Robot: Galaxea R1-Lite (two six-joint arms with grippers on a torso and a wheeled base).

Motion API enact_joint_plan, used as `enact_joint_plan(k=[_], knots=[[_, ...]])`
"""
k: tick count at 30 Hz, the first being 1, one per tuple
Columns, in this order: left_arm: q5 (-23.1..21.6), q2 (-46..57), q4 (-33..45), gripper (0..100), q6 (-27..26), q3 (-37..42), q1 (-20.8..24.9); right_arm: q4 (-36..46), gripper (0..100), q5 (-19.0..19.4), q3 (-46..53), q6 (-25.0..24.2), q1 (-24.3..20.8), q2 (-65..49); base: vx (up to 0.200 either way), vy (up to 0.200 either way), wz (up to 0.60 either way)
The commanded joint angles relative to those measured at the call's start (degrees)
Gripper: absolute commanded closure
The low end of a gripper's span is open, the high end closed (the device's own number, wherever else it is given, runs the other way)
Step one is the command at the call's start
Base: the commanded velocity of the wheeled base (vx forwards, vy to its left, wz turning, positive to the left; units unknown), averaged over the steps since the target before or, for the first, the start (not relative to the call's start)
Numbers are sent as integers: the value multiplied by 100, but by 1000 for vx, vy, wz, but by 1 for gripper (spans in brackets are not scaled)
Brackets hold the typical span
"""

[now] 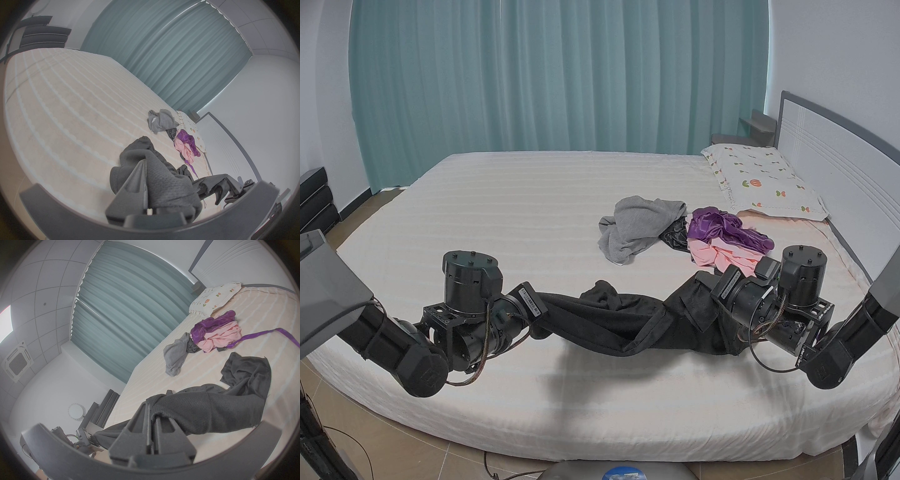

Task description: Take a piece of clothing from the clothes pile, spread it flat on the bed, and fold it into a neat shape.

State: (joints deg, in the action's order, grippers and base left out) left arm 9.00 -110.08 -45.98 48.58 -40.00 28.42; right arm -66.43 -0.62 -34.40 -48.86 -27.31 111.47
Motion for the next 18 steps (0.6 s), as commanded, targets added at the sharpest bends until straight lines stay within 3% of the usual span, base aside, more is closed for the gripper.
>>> enact_joint_plan(k=[1,18], knots=[[-3,83,2,100,2,9,-3,-2,100,1,-5,-1,-3,-11,0,200,0],[-12,92,2,100,2,45,-29,-11,100,1,-5,-1,41,33,0,200,0]])
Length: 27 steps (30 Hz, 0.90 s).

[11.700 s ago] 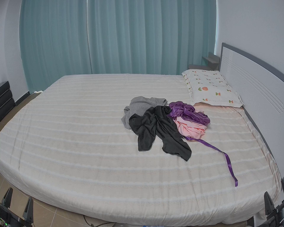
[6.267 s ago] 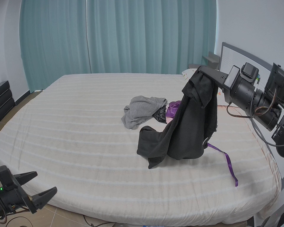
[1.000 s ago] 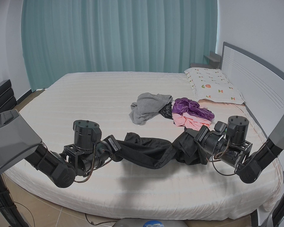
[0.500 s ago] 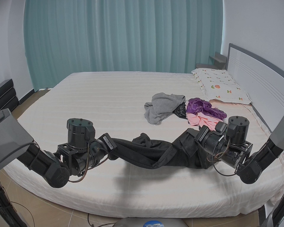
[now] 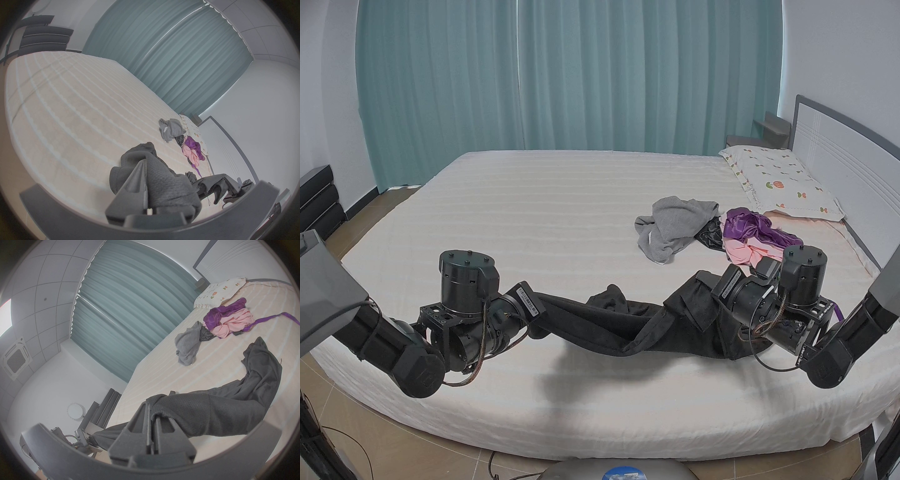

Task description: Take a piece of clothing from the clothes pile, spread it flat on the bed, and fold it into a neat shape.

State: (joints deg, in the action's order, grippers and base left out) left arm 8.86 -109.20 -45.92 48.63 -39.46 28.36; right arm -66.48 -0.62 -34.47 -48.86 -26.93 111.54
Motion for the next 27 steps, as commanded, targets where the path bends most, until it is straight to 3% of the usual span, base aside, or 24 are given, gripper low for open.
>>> enact_joint_plan(k=[1,27], knots=[[-7,4,-4,100,-2,-9,-41,-6,100,1,2,-1,3,43,0,200,0],[-7,119,4,100,-2,-27,-146,3,100,1,-103,52,12,-98,0,200,0]])
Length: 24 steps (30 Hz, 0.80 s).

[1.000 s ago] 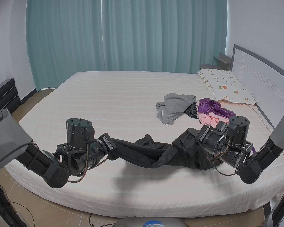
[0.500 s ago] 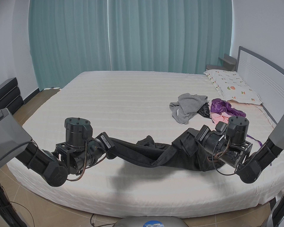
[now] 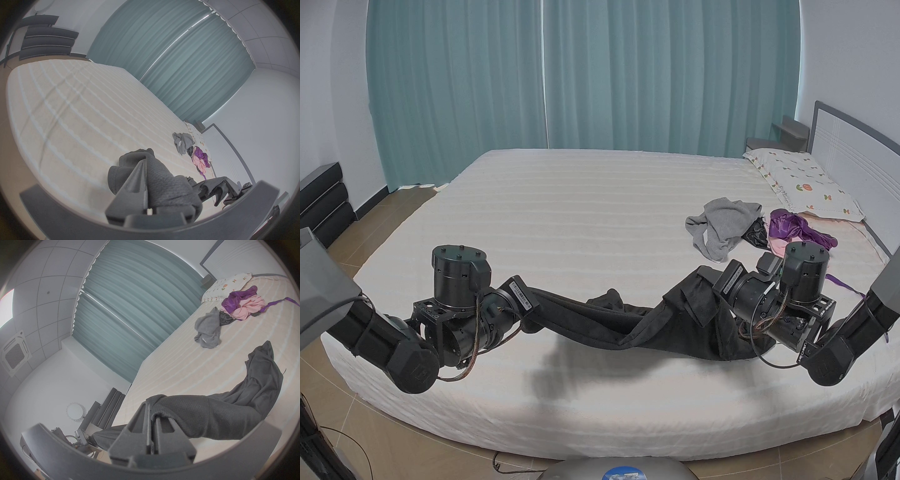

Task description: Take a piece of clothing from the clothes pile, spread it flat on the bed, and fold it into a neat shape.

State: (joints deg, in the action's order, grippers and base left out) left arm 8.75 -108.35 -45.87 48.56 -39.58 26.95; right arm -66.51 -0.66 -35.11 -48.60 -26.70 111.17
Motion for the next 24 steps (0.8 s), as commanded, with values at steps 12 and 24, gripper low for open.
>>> enact_joint_plan(k=[12,24], knots=[[4,60,-1,100,-13,12,3,7,100,-4,-49,466,-64,2,0,200,0],[56,147,-36,100,-13,320,267,-204,100,-163,602,492,-2,-491,-33,17,0]])
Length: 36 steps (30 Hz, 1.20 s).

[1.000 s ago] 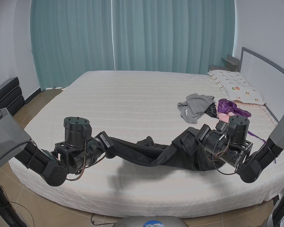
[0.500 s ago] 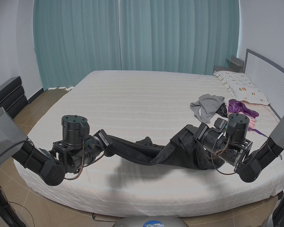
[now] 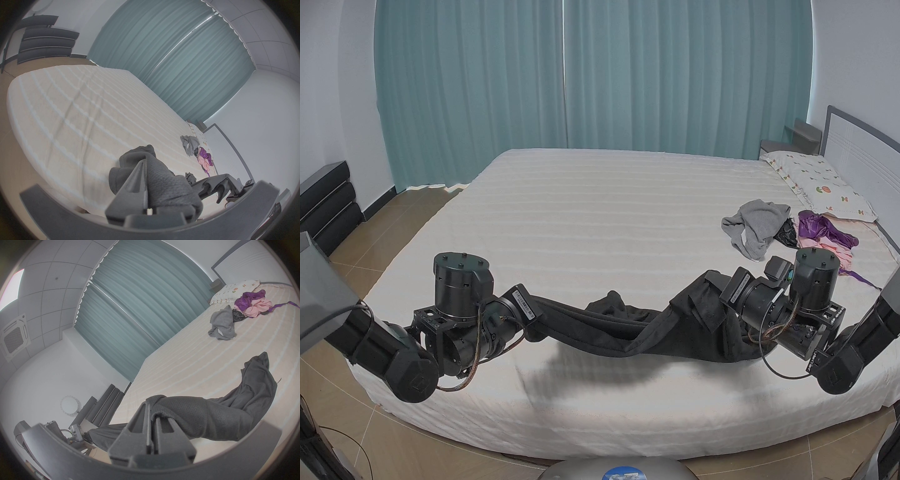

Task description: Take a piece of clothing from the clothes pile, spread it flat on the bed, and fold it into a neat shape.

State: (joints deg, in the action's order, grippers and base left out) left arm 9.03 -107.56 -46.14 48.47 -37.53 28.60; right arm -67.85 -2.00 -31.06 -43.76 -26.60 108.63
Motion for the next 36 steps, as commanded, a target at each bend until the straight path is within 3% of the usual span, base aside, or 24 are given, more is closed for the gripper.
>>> enact_joint_plan(k=[1,16,22,24,28,32,36], knots=[[28,147,-9,100,-4,194,128,-97,100,-29,294,8,-29,-307,-200,0,0],[143,1694,44,100,-92,1082,946,-44,100,-37,1322,70,-126,-2135,-200,0,0],[494,2318,378,100,-444,906,963,185,100,33,1217,333,-100,-3181,0,0,0],[529,2529,888,100,-804,651,919,677,100,112,812,641,-29,-3630,0,0,0],[529,2520,1292,100,-866,-96,770,1468,100,130,-225,667,146,-3805,0,0,0],[529,1949,1740,100,-857,-1010,392,2276,100,156,-1209,632,586,-3392,0,0,0],[485,1334,2100,100,-857,-1678,164,2373,100,156,-1807,650,920,-2645,0,0,0]])
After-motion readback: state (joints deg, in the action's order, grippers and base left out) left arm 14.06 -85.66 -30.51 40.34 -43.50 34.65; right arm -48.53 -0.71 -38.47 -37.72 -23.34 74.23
